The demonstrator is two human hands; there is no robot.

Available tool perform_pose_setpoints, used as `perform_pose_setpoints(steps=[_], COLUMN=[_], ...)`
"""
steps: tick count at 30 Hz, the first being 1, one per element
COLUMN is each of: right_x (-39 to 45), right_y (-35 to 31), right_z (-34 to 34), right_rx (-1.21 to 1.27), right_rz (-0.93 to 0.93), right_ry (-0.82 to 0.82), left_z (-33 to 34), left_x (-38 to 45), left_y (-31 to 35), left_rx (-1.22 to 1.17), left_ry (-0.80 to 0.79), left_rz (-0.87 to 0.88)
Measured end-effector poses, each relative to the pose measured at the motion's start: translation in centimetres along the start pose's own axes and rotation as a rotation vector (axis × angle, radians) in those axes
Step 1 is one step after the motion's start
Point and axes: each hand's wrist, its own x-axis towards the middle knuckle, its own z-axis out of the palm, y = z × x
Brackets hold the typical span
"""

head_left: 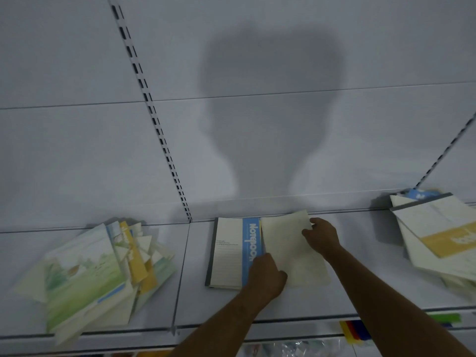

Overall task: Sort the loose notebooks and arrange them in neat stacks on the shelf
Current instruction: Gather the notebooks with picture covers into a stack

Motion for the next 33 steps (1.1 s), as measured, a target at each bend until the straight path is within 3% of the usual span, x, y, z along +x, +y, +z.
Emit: perform_pose_setpoints(steps=[13, 25, 33], right_x=[-1.4, -1.7, -2.6], right_y=[-2.1, -2.4, -3.5], right_z=[2.7, 2.7, 3.7], right_rx=[0.008, 0.058, -0.01], right_rz=[-0.014, 0.081, 0.066], right_ry=[-0.04, -0.029, -0.022], left_z=[-2.0, -2.4, -7.0], left_x=[-0.7, -1.8, -2.8], left_y=[-2.8, -3.8, -6.3], left_rx=[0.014, 0.092, 0.033], left_ry=[0.047, 0.055, 0.213], left_rz=[-0.012, 0.105, 0.105])
